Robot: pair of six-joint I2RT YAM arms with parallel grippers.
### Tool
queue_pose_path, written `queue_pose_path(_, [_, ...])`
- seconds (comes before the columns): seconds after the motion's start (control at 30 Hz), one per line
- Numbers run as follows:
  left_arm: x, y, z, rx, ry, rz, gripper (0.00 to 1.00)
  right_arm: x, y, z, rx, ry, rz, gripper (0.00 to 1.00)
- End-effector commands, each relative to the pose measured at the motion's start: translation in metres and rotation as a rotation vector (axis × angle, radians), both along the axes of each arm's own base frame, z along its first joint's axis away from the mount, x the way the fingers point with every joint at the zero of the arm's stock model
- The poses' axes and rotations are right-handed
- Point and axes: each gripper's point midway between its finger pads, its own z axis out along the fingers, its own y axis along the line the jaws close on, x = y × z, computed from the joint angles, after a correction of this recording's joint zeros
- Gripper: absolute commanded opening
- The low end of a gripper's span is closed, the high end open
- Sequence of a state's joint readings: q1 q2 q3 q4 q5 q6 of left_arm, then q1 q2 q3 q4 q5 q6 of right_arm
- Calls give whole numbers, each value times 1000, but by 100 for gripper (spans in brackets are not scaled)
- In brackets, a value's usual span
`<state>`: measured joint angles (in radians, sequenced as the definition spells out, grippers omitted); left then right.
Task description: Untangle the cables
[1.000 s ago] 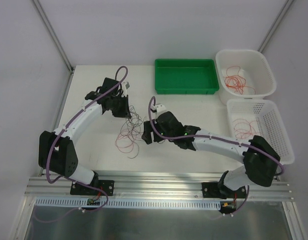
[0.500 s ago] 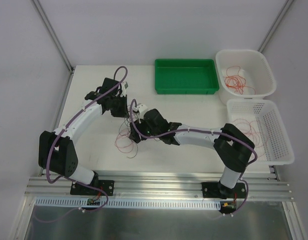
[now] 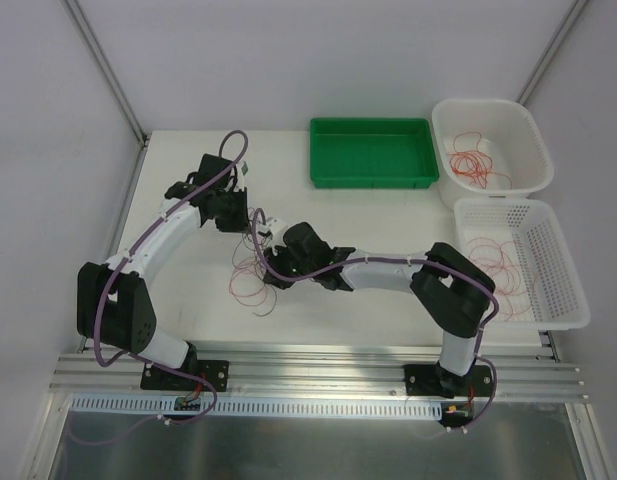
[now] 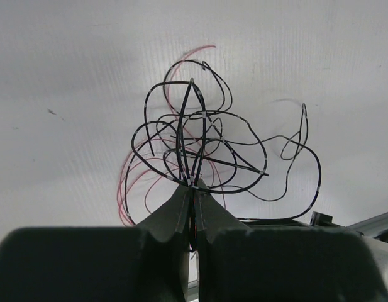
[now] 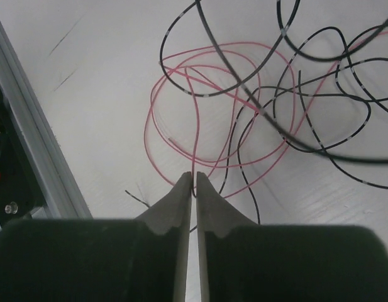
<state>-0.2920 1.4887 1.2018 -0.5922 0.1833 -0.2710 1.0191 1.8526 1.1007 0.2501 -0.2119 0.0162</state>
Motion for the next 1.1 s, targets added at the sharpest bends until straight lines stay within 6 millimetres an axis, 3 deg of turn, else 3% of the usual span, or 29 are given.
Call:
queue_pose_path(0.0, [4,16,1,35,0,44,0,-5,1,38,72,-71,53,8])
queue_pose_path(0.03, [6,20,1,41,0,56,0,-9,-6,41,62,-74,62,4])
queue_pose_path(0.07, [8,26,2,61,-10,76,0,-11,-11,61,85,-110,72,1])
queue_pose_path(0.1, [10,35,2,77,-11,102,0,-17,-22,60,53,-104,79,1])
queue_pose_path(0.13, [11,41,2,88,-15,119,0,-20,-29,86,84,-144,81,1])
queue_pose_path(0.23, [15,64,3,131,-19,193,0,-23,-60,107,21,-199,58,1])
queue_pose_path(0.27, [15,69,2,140,-17,209,0,-21,-74,130,31,-252,21,1])
queue_pose_path(0.37, [18,85,1,152,-6,256,0,-16,-110,163,-17,-325,-44,1])
queue_pose_path(0.4, [18,87,0,152,-2,266,0,-21,-129,181,-12,-348,-64,1])
queue_pose_path(0.57, [20,108,-6,226,12,316,0,-12,-199,261,23,-472,-254,1])
queue_pose_path(0.63, [20,115,-10,258,22,331,0,-18,-225,281,31,-502,-299,1])
queue_pose_path(0.67, [20,118,-11,267,27,338,0,-16,-239,304,54,-539,-355,1])
queue_pose_path(0.9, [21,148,-27,371,88,407,0,-31,-310,360,95,-640,-545,1])
queue_pose_path(1.07, [21,171,-39,451,141,457,0,-38,-356,378,127,-697,-710,1])
